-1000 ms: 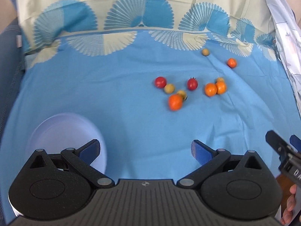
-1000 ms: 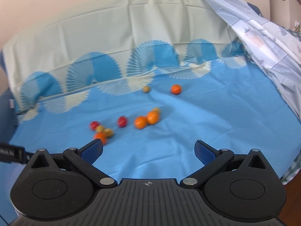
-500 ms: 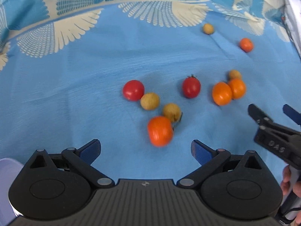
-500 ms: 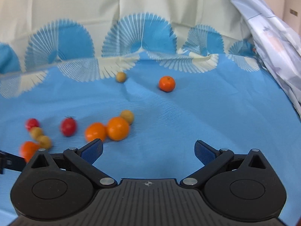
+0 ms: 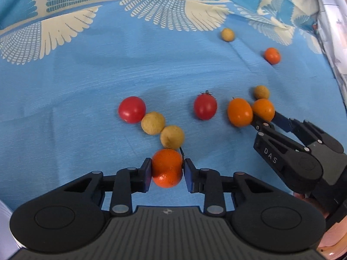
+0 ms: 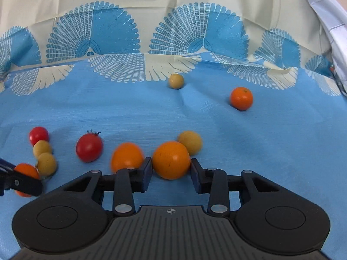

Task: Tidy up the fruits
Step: 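Grasp an orange with the left tool while the right tool grasps another orange, then carry both oranges over the plate and open both tools to drop them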

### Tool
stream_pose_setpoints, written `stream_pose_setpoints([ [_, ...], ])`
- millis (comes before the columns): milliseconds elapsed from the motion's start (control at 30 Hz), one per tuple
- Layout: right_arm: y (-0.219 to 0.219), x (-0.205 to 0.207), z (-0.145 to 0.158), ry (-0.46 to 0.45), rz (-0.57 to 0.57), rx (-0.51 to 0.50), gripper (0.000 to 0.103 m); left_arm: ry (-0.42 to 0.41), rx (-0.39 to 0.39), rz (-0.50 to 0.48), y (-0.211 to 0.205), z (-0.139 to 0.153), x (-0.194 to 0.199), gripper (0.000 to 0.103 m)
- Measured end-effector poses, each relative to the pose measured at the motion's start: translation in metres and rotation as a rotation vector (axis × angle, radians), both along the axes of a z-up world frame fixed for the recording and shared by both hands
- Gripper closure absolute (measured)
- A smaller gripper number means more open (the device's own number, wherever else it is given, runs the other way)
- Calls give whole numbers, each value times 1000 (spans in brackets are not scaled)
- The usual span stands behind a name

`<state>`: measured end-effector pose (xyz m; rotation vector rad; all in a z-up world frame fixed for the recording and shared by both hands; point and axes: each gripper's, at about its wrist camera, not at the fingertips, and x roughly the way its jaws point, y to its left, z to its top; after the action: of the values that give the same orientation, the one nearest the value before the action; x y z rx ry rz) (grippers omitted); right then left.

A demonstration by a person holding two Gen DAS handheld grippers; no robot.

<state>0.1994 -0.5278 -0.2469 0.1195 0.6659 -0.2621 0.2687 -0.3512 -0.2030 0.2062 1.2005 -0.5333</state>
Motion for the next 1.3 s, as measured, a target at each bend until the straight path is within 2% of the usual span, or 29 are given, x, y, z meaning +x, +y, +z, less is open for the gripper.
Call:
stream_pose_setpoints([
  [233,6,-51,18,-23,-47,75,64,-21,-5,16,32,23,-33,69],
  [500,46,-119,58,-60,17,87,64,-49,20,65,88,70,-94,69],
  [900,162,-188,134,-104,253,125,64,-120,46,200,206,132,-170,69],
  [1067,214,-212,154,-111,354,138,64,-140,31,261,251,147,-197,69],
  [1300,264,-245,171,-119,451,118,64,-161,3,330,299,157,-226,69],
])
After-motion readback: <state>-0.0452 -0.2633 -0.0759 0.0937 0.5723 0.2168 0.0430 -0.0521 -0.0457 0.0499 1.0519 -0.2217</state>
